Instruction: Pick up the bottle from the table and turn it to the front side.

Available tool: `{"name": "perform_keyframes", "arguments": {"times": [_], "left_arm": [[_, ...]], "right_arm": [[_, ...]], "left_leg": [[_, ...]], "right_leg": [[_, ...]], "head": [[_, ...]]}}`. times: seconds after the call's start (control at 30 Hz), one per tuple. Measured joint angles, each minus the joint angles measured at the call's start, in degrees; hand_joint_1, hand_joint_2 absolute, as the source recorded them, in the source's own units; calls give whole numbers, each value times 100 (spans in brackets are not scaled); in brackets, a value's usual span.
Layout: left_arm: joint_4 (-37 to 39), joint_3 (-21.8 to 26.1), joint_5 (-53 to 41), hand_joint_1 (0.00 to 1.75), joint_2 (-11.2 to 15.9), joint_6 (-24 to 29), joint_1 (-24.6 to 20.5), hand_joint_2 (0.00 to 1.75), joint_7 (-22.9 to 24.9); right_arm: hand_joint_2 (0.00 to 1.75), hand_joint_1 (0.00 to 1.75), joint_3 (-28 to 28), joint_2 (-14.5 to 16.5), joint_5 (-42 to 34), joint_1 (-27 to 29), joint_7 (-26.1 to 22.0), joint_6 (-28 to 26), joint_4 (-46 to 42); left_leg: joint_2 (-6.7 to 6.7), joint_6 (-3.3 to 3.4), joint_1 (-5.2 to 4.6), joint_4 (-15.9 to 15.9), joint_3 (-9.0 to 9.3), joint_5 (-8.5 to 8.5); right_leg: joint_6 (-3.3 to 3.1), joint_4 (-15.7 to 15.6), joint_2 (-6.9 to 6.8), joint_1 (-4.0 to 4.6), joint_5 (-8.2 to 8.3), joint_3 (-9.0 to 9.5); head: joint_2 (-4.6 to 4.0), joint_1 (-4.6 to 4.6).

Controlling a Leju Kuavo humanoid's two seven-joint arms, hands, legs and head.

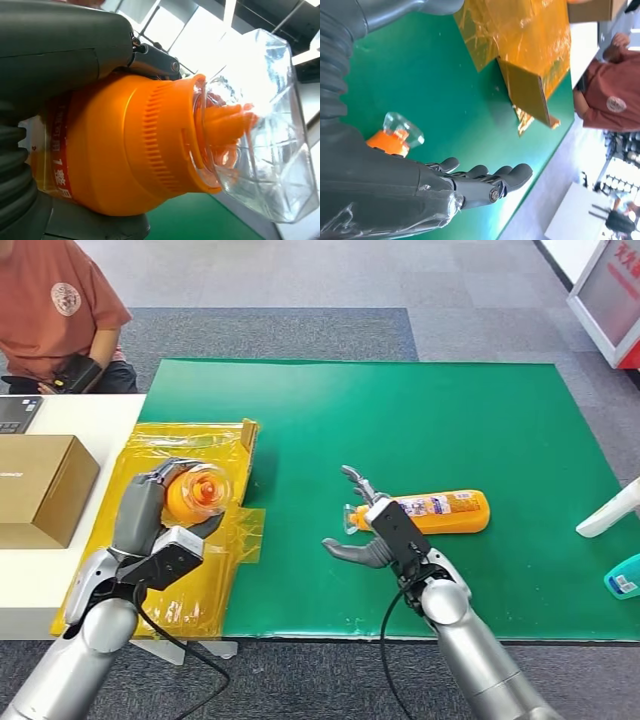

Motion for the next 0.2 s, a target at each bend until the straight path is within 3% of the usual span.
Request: {"name": "perform_keyframes", "arguments": {"times": [0.2], "left_arm": [[323,188,-1572,175,118,196,94,175,297]], "right_arm": [[175,0,-189,0,97,60,41,89,-260]], "left_leg": [[1,-1,0,0,0,1]], "right_leg": [[0,0,0,0,0,-1]], "head": [[0,-1]]}}
